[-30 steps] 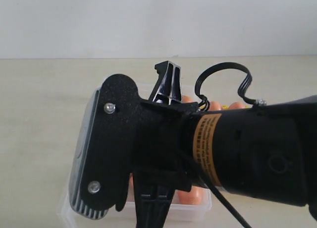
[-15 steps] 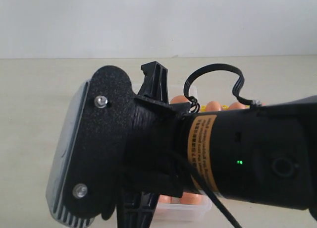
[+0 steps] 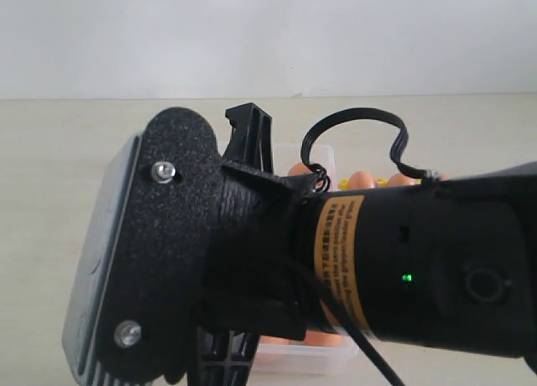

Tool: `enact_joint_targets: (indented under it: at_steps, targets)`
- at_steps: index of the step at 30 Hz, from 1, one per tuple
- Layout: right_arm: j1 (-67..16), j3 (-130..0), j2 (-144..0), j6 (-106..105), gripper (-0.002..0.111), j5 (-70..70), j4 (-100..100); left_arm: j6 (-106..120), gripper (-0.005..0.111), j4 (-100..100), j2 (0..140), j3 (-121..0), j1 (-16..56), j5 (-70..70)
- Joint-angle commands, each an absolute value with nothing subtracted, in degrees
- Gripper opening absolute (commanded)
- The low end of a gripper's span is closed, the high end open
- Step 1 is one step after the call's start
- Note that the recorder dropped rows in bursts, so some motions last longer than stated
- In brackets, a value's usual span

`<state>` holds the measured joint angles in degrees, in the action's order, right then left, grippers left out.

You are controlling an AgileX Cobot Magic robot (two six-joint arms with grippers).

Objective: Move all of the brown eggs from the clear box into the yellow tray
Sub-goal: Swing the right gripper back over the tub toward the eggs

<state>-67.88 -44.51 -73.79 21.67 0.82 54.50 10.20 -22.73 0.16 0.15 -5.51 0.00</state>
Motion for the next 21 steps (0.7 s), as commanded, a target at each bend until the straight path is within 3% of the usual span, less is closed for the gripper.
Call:
enact_joint_targets:
  at_steps: [1,21]
  targets:
    - [-67.91,-44.91,-73.29,23.19,0.0,0.35,54.32,10.62,0.004,-22.92,0.0,0.0,-5.24,0.0]
    - [-67.91,-44.91,-73.29,25.13,0.0,0.0,54.32,10.62,0.004,-22.92,0.0,0.0,-5.24,0.0]
